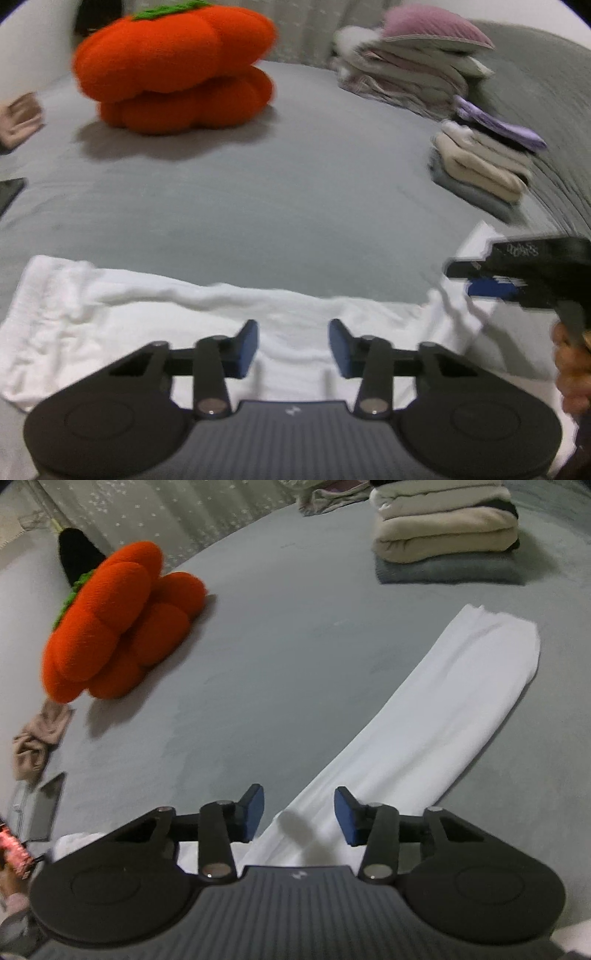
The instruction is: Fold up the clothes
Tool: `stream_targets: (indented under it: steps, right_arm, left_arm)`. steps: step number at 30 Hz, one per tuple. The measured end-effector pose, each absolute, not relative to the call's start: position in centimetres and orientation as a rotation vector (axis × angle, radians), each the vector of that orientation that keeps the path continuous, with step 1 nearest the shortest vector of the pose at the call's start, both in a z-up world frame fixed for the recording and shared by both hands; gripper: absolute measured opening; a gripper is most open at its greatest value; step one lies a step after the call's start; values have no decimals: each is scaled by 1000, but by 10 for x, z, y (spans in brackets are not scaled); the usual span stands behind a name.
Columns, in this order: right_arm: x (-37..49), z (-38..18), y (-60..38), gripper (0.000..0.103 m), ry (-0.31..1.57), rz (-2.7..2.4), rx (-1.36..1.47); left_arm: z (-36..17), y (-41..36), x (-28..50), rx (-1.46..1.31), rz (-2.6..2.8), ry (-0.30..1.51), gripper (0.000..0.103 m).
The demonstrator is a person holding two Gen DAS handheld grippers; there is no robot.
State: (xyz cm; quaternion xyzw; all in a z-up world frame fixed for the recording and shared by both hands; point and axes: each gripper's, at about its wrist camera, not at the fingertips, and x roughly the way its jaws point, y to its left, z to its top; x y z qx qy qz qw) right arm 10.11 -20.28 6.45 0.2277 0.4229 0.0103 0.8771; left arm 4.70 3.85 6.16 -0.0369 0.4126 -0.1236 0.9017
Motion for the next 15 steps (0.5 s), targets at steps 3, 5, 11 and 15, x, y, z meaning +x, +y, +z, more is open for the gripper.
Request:
stream_targets:
  steps: [3,5,11,15]
  right_arm:
    - [110,56,-202,39,883,-24,456]
    - [114,49,-202,31,886,-47,452]
    - [112,43,-211,0,849,-104,468]
    - [97,52,-221,0,806,-114,515]
  left_arm:
    - [56,26,47,-78,-313,867,29]
    - [52,19,46,-85,-351,873,29]
    - [46,-1,43,-51,-439,872,29]
    - [43,-15,40,-1,-471,865,27]
